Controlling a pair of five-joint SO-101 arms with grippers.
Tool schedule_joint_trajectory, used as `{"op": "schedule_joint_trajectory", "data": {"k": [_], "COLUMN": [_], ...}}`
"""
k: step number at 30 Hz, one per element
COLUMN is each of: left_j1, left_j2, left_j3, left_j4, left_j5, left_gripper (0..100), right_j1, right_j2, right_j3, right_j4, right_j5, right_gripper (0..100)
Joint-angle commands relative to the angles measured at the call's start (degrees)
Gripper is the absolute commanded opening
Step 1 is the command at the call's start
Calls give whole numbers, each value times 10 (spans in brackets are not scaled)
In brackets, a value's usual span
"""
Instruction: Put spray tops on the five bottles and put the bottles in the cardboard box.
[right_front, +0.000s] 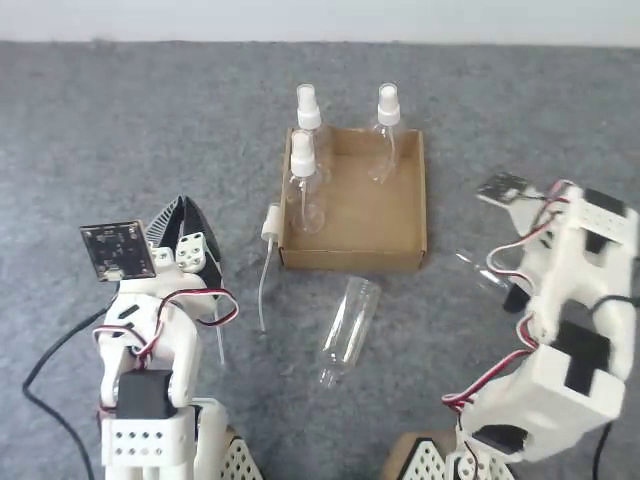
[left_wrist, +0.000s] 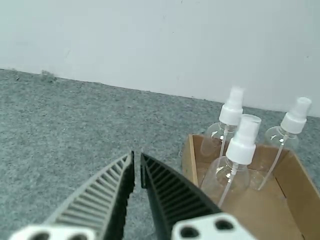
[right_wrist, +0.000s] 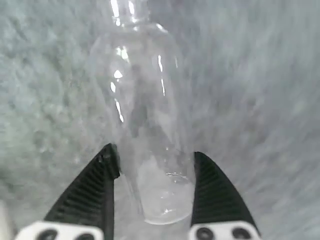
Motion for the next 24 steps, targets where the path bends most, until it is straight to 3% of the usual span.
{"op": "schedule_joint_trajectory", "data": {"k": [1,5,10,17,24], "left_j1": [-9,-10,-33,-72,-72], "left_j2": [10,98,317,554,660], "left_j3": [-38,-132,-283,-421,-430], "left_j4": [4,73,159,277,284], "left_j5": [-32,-58,-113,-116,-112], "left_gripper": [10,11,11,15,123], "right_j1": [53,73,89,92,95], "right_j2": [-7,-3,-8,-8,-9], "right_j3": [-11,-7,-7,-2,52], "right_j4": [24,7,-28,-65,-133], "right_j5": [-95,-236,-346,-398,-396], "right_gripper": [17,17,17,17,65]}}
